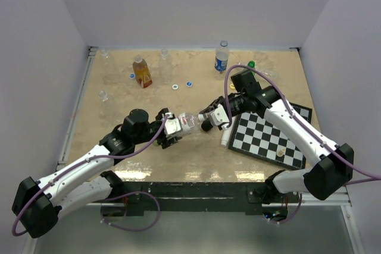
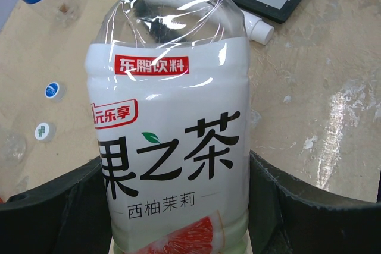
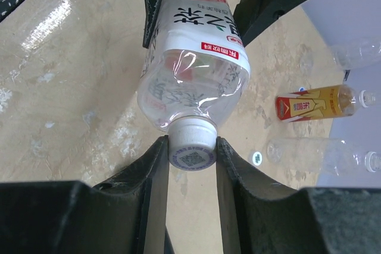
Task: Unscrew the bottle caps
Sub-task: Unscrew the bottle cap from the plastic bottle.
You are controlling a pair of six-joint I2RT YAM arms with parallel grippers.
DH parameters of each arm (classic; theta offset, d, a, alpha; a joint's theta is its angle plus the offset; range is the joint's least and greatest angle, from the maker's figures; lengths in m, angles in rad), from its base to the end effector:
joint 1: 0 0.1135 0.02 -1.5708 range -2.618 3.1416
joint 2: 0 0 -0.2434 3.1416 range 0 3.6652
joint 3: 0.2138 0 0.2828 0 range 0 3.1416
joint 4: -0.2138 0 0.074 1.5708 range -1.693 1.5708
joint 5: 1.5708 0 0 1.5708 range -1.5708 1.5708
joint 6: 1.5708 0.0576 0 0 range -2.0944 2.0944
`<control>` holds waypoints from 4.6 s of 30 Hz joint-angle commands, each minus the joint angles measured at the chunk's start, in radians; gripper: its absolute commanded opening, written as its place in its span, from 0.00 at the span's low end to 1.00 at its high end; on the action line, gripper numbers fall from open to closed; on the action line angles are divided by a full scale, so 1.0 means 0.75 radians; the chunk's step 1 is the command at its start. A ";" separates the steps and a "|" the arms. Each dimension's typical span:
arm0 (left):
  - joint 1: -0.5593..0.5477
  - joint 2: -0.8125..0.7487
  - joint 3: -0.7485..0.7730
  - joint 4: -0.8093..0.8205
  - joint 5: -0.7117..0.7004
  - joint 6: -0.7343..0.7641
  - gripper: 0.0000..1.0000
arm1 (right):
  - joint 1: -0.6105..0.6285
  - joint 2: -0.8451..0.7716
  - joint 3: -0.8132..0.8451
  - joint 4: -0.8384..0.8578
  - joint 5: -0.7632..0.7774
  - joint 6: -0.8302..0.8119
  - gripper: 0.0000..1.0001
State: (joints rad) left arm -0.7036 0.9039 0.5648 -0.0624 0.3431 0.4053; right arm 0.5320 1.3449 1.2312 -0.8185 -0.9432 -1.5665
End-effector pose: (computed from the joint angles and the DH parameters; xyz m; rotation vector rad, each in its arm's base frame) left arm 0.1919 -0.1882 0.2193 1.2310 1.5582 -0.5320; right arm 0.2445 0.1980 0.2924 -1.9833 0.7341 0.5834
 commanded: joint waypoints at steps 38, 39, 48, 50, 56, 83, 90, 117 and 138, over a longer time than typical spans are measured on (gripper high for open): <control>0.016 0.008 0.020 0.032 -0.096 -0.039 0.00 | -0.245 0.142 0.140 0.107 -0.236 1.371 0.75; 0.018 0.004 0.022 0.030 -0.095 -0.037 0.00 | -0.245 0.148 0.140 0.112 -0.233 1.375 0.75; 0.018 0.004 0.022 0.032 -0.098 -0.041 0.00 | -0.243 0.174 0.103 0.152 -0.250 1.430 0.74; 0.016 0.004 0.020 0.032 -0.102 -0.039 0.00 | -0.241 0.176 0.101 0.157 -0.252 1.438 0.74; 0.018 0.008 0.020 0.032 -0.102 -0.041 0.00 | -0.239 0.183 0.099 0.161 -0.266 1.453 0.73; 0.016 0.008 0.022 0.032 -0.108 -0.041 0.00 | -0.104 0.301 0.201 0.140 -0.229 1.581 0.70; 0.016 0.014 0.022 0.034 -0.106 -0.039 0.00 | -0.102 0.295 0.242 0.142 -0.211 1.598 0.57; 0.016 0.002 0.022 0.030 -0.095 -0.043 0.00 | 0.031 0.160 0.273 -0.253 0.116 0.071 0.00; 0.016 0.004 0.022 0.030 -0.089 -0.045 0.00 | 0.037 0.035 0.160 -0.154 0.026 0.133 0.24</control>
State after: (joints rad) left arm -0.7013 0.9058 0.5648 -0.0551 0.3210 0.3882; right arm 0.5571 1.4235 1.3655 -0.9360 -0.8665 -1.5078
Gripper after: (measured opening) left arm 0.757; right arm 0.321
